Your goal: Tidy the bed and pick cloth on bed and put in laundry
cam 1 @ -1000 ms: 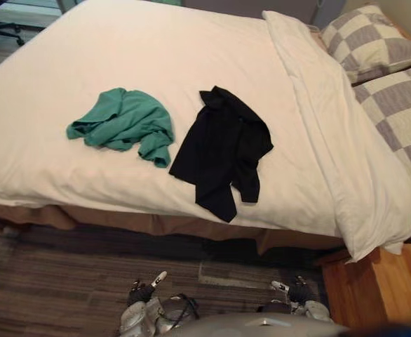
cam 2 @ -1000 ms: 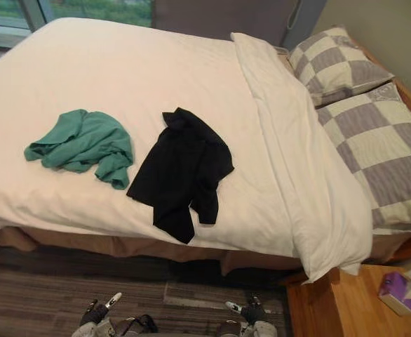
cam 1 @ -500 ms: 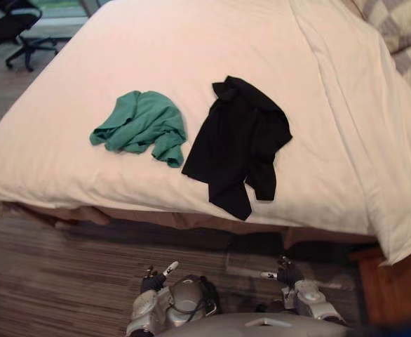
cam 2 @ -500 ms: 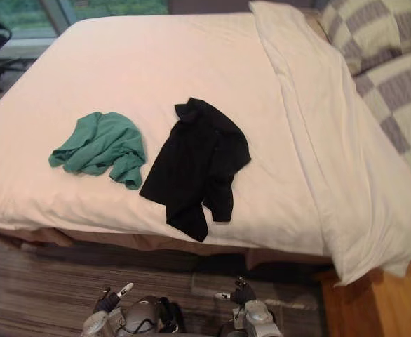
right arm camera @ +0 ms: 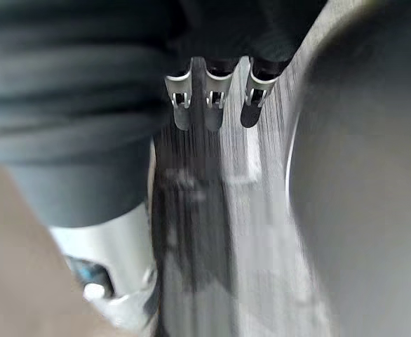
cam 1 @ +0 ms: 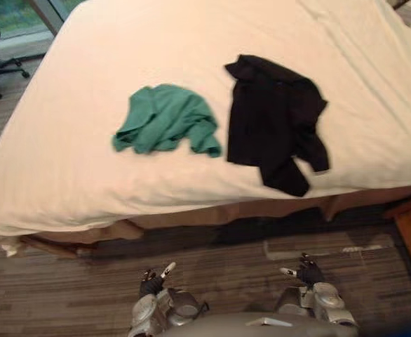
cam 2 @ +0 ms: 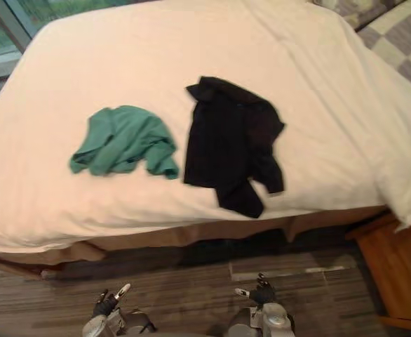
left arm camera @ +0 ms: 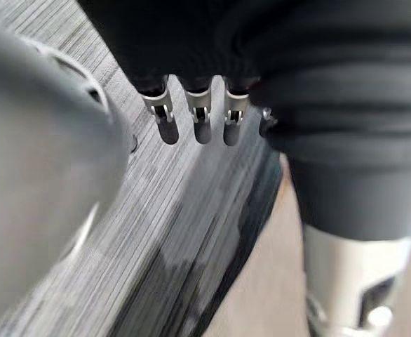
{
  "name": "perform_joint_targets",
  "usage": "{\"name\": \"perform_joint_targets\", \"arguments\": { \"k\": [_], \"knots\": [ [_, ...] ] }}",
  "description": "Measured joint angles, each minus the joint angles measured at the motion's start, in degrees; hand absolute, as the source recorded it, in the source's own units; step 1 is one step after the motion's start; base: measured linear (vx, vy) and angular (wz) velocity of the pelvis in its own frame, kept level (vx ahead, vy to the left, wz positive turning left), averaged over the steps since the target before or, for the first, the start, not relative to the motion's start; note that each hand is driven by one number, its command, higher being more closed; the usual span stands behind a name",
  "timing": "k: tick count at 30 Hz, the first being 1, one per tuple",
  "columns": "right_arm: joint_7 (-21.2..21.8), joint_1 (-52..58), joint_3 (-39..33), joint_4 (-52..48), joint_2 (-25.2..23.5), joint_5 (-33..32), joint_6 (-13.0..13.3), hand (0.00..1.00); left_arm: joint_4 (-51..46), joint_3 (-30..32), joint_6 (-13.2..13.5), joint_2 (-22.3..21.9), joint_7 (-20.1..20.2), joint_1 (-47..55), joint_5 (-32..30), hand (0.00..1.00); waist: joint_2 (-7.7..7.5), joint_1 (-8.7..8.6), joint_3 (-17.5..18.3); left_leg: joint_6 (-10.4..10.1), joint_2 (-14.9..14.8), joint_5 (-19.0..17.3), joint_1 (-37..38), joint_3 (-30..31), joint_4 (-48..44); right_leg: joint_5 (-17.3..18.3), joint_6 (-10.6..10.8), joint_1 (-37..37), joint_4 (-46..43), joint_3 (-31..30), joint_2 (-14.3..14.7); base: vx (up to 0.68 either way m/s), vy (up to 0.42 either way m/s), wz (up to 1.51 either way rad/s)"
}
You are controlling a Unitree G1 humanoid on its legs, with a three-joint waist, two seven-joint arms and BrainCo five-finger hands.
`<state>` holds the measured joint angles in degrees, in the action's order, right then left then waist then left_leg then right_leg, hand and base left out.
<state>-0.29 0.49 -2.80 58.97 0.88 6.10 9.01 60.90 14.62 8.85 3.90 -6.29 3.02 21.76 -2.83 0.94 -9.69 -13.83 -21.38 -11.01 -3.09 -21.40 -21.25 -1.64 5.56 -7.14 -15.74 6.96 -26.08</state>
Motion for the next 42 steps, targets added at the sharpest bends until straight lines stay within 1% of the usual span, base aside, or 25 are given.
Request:
{"name": "perform_joint_targets", "arguments": {
  "k": [1,2,3,4,5,6,7,8,9,11,16,19,21,24,26,28,29,30,32,33,35,36,39,40,42],
  "knots": [
    [0.58,0.32,1.26,0.21,-2.23,1.19,1.11,0.0,-0.59,0.05,-1.17,0.29,0.18,1.58,0.0,0.0,-1.0,-0.03,1.08,1.08,0.25,0.68,2.54,-2.06,2.79,1.21,0.61,0.64,-2.54,4.32,2.61,0.02,0.367,-0.56],
    [0.76,0.52,1.63,0.4,-3.6,1.59,2.24,0.0,-0.73,0.02,-2.07,0.25,0.7,1.77,-0.04,0.0,-0.91,-0.22,1.59,1.76,0.58,1.51,3.82,-3.04,4.97,3.33,1.3,0.99,-4.91,6.66,5.11,0.02,0.394,-0.41],
    [0.87,0.48,2.45,0.59,-4.62,1.31,3.17,0.0,-0.73,-0.27,-2.58,0.18,1.8,1.62,-0.67,0.0,-0.74,-0.67,1.93,2.71,1.48,3.29,4.17,-3.01,7.91,7.13,2.07,0.96,-7.41,8.3,8.75,0.0,0.243,-0.02],
    [1.01,0.46,3.17,0.67,-4.65,1.13,3.53,0.0,-0.79,-0.82,-2.48,0.1,2.39,1.02,-1.39,0.0,-0.71,-0.99,2.14,3.29,2.54,4.56,4.16,-2.64,9.7,9.55,1.93,0.93,-7.99,8.33,10.89,0.03,0.179,0.36],
    [1.17,0.34,3.84,0.88,-4.29,0.16,4.04,0.0,-0.97,-1.97,-2.07,-0.41,3.59,0.04,-3.0,0.0,-0.76,-1.63,2.31,4.4,4.77,6.91,3.67,-1.38,13.28,14.02,1.76,1.41,-6.58,7.77,14.14,-0.01,0.121,0.67],
    [1.19,-0.07,3.91,1.15,-3.23,-1.68,4.42,0.0,-0.62,-3.68,-1.8,-1.46,4.21,-0.82,-4.54,0.0,0.15,-2.31,2.8,5.41,6.62,8.45,2.9,0.27,15.42,15.43,1.42,2.85,-2.19,5.7,16.29,-0.01,0.144,0.78],
    [1.16,-0.32,3.94,1.7,-2.57,-2.53,4.7,0.0,-0.57,-4.68,-1.75,-1.95,4.71,-1.0,-5.31,0.0,0.91,-2.74,3.15,6.57,7.62,9.63,2.47,1.26,16.69,15.23,1.12,3.48,-0.36,3.78,17.31,-0.05,0.084,0.95],
    [1.11,-0.4,3.92,2.39,-1.41,-3.87,5.13,0.0,-0.56,-6.16,-1.52,-3.02,5.43,-0.93,-6.93,0.0,2.42,-3.23,4.17,7.8,8.96,11.63,2.35,2.78,19.29,15.29,0.89,3.99,1.29,1.37,18.24,-0.01,0.035,0.79],
    [1.08,-0.33,3.96,2.81,-0.91,-4.43,5.23,0.0,-0.53,-6.99,-1.35,-3.73,5.79,-0.86,-7.58,0.0,2.79,-3.43,4.61,7.87,9.5,12.4,2.48,3.33,20.26,15.22,0.72,4.13,1.58,1.09,18.21,0.02,0.026,0.67],
    [1.15,-0.19,5.56,4.02,-0.11,-7.69,5.22,0.0,-0.86,-7.93,0.16,-4.83,6.08,-1.01,-9.22,0.0,3.52,-2.22,5.24,7.65,9.8,13.63,4.06,3.34,22.56,14.49,0.95,5.57,1.39,1.95,18.16,0.06,0.019,0.24],
    [1.6,0.94,5.22,3.71,-0.69,-9.9,4.72,0.0,-0.53,-9.87,3.52,-4.74,6.5,-0.2,-9.45,0.0,1.63,-1.49,5.76,7.35,9.8,15.5,7.66,1.4,26.36,13.75,0.6,7.74,2.63,1.69,18.83,0.02,0.007,-0.01],
    [2.02,1.58,4.62,2.67,-0.72,-10.01,4.07,0.0,0.14,-10.13,4.98,-4.74,7.43,-0.01,-9.38,0.0,1.28,-1.45,6.01,7.22,10.04,15.65,8.32,-0.26,26.85,12.11,1.01,8.19,4.6,0.4,18.89,-0.03,0.059,-0.21],
    [2.46,1.78,4.36,2.31,-0.7,-10.42,3.94,0.0,0.32,-10.08,5.01,-4.75,7.21,0.11,-9.96,0.0,1.29,-1.78,6.0,7.22,10.18,15.65,8.52,-0.47,26.85,11.18,1.13,8.75,5.75,0.11,18.83,-0.05,0.048,-0.1],
    [2.78,2.37,2.67,1.72,-0.74,-10.65,3.91,0.0,0.29,-9.22,4.28,-4.86,5.98,0.21,-11.29,0.0,1.99,-1.58,5.68,7.2,10.28,15.66,10.37,-1.72,26.9,10.57,1.47,10.51,6.81,-0.43,18.69,-0.08,0.04,-0.04],
    [3.07,2.59,2.03,1.6,-0.71,-12.7,3.85,0.0,0.3,-7.28,3.28,-5.08,5.28,0.35,-11.26,0.0,2.55,-1.55,5.88,7.2,10.19,15.58,11.07,-2.0,26.86,10.82,1.1,10.99,6.9,-0.51,18.76,-0.09,0.012,-0.05],
    [3.02,2.61,1.11,1.6,-0.66,-15.09,3.82,0.0,0.25,-5.23,2.44,-5.33,4.44,0.38,-11.14,0.0,3.0,-1.49,5.88,7.97,9.81,14.42,10.59,-2.48,25.45,11.01,1.21,11.29,6.52,-0.64,18.85,-0.08,-0.005,-0.04],
    [2.54,2.67,0.95,1.59,-0.62,-17.24,3.81,0.0,-0.17,-4.65,1.9,-5.25,3.56,0.27,-10.34,0.0,2.91,-1.38,5.64,9.17,9.24,12.45,8.64,-2.36,21.01,11.34,1.36,10.72,6.18,-0.76,18.56,-0.07,-0.029,0.04],
    [2.0,2.71,0.86,1.35,-0.41,-18.9,3.82,0.0,-0.35,-3.85,1.43,-5.21,3.34,0.02,-9.1,0.0,2.89,-1.44,5.33,11.21,8.89,10.87,5.78,-2.41,15.25,11.54,1.46,10.56,5.69,-0.64,17.87,-0.07,-0.031,0.15],
    [0.08,3.38,0.84,0.09,0.23,-20.71,3.74,0.0,-0.54,-2.84,0.33,-5.62,3.28,-0.63,-7.72,0.0,2.93,-1.62,4.67,11.88,8.47,10.4,2.67,-2.65,9.67,11.55,1.53,10.68,5.65,-0.04,17.04,-0.04,-0.001,0.33],
    [-0.33,3.7,0.73,-0.04,0.53,-21.12,3.69,0.0,-0.54,-2.83,0.19,-5.72,3.26,-0.74,-7.46,0.0,2.94,-1.5,4.67,11.88,8.49,10.4,2.5,-2.72,9.53,11.51,1.63,10.63,5.59,0.01,16.96,-0.04,0.027,0.26],
    [-1.63,3.7,-0.67,-0.66,1.96,-23.5,3.59,0.0,-0.55,-1.98,0.04,-6.07,3.19,-0.96,-6.36,0.0,4.93,-1.21,3.68,11.57,8.68,10.49,2.82,-3.37,13.3,11.38,2.04,8.77,4.56,0.02,17.01,-0.05,0.017,0.07],
    [-1.72,3.68,-1.42,-0.75,2.0,-23.89,3.59,0.0,-0.58,-1.26,0.06,-6.16,3.18,-1.13,-6.05,0.0,5.19,-1.19,3.53,10.84,8.78,10.91,2.86,-3.51,14.25,11.38,2.04,8.26,4.29,-0.04,17.03,-0.02,-0.008,-0.07],
    [-2.3,4.32,-5.72,-1.24,1.19,-25.87,3.94,0.0,-0.57,1.9,-0.69,-6.14,1.43,-0.66,-3.86,0.0,4.82,-0.74,3.36,9.76,9.6,11.8,4.63,-5.31,17.98,11.39,1.91,7.18,3.26,-1.44,17.35,0.01,0.004,-0.24],
    [-2.28,5.13,-7.94,-1.36,0.73,-27.69,4.13,0.0,-0.57,2.82,-1.26,-5.87,0.78,-0.48,-2.56,0.0,3.88,-0.67,3.18,9.37,9.85,12.22,5.78,-5.83,19.34,11.48,2.01,7.78,3.34,-1.51,17.37,0.04,-0.011,-0.09],
    [-2.3,6.68,-11.63,-1.93,-0.07,-30.17,5.37,0.0,-0.73,4.98,-2.03,-5.4,-0.57,-0.58,-1.11,0.0,3.55,-0.61,3.53,8.86,10.2,12.65,7.17,-5.85,20.84,11.63,2.08,8.24,3.44,-1.16,17.36,0.05,-0.01,-0.01]
  ]
}}
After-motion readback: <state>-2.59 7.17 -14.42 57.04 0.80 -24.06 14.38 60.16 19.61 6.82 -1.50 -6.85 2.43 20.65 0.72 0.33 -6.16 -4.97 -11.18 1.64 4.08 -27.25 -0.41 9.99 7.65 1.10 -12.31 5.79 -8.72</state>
